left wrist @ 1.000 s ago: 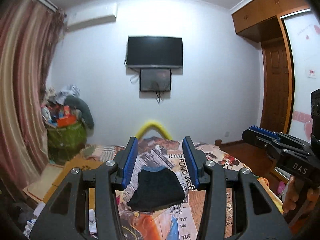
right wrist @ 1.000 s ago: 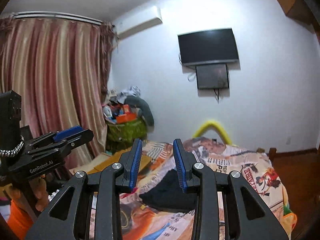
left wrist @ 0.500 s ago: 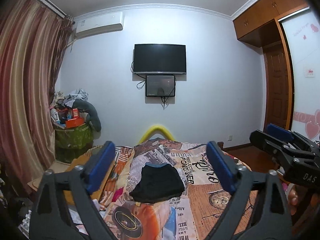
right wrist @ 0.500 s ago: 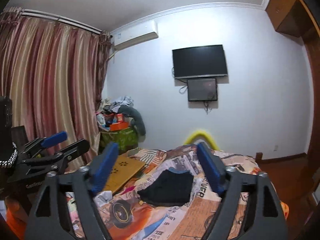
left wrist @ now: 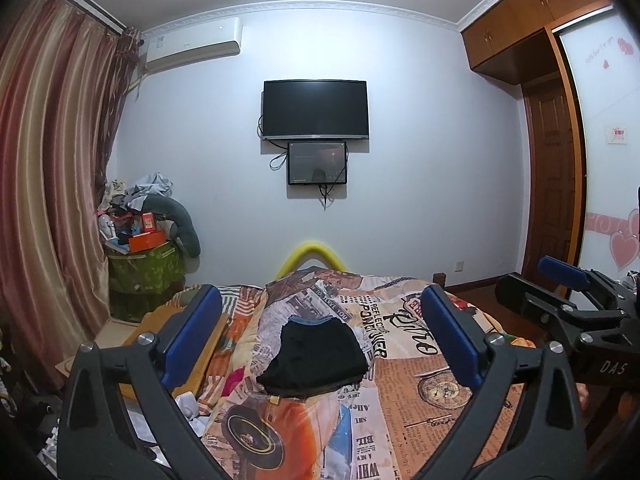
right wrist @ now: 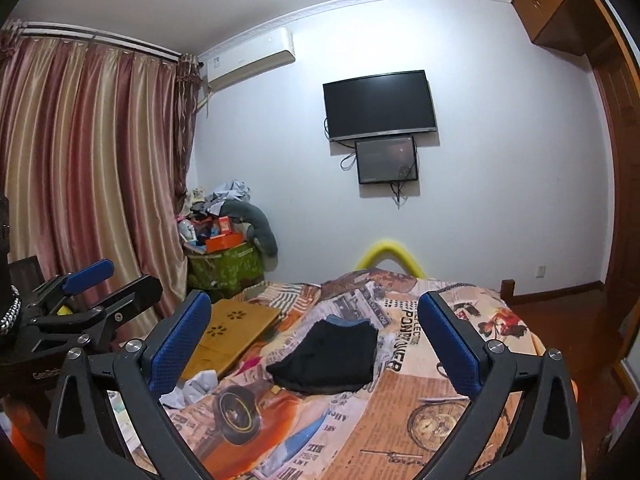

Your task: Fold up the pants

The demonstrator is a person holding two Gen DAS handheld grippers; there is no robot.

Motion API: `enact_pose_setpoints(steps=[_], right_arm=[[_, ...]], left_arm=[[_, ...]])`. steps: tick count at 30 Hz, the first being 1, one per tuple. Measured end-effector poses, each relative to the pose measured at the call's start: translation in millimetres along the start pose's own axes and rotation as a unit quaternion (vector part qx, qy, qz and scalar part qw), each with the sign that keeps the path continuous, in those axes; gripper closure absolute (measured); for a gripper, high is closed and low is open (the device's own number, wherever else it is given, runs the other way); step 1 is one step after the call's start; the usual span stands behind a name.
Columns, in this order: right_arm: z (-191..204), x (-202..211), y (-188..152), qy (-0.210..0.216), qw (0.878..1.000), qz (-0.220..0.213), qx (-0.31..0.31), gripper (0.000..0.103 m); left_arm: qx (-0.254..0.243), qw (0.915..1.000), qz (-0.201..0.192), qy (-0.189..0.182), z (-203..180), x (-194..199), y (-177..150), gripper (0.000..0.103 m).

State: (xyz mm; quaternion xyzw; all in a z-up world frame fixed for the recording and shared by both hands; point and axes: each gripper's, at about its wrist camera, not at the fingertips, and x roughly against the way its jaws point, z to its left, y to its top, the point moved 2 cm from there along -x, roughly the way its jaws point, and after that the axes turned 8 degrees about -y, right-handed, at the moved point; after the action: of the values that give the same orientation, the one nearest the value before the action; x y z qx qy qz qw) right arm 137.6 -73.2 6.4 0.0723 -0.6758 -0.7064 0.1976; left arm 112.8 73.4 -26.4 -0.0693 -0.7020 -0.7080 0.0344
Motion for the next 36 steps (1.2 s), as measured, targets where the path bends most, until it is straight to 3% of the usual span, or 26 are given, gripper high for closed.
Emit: enact_pose_setpoints(steps=[36], right_arm=[[-6, 11, 0, -0.019, 1.0, 0.002, 0.015, 0.0]], left_arm=[[0.01, 0.9997, 0.014, -0.018, 2, -9, -10, 0.001]])
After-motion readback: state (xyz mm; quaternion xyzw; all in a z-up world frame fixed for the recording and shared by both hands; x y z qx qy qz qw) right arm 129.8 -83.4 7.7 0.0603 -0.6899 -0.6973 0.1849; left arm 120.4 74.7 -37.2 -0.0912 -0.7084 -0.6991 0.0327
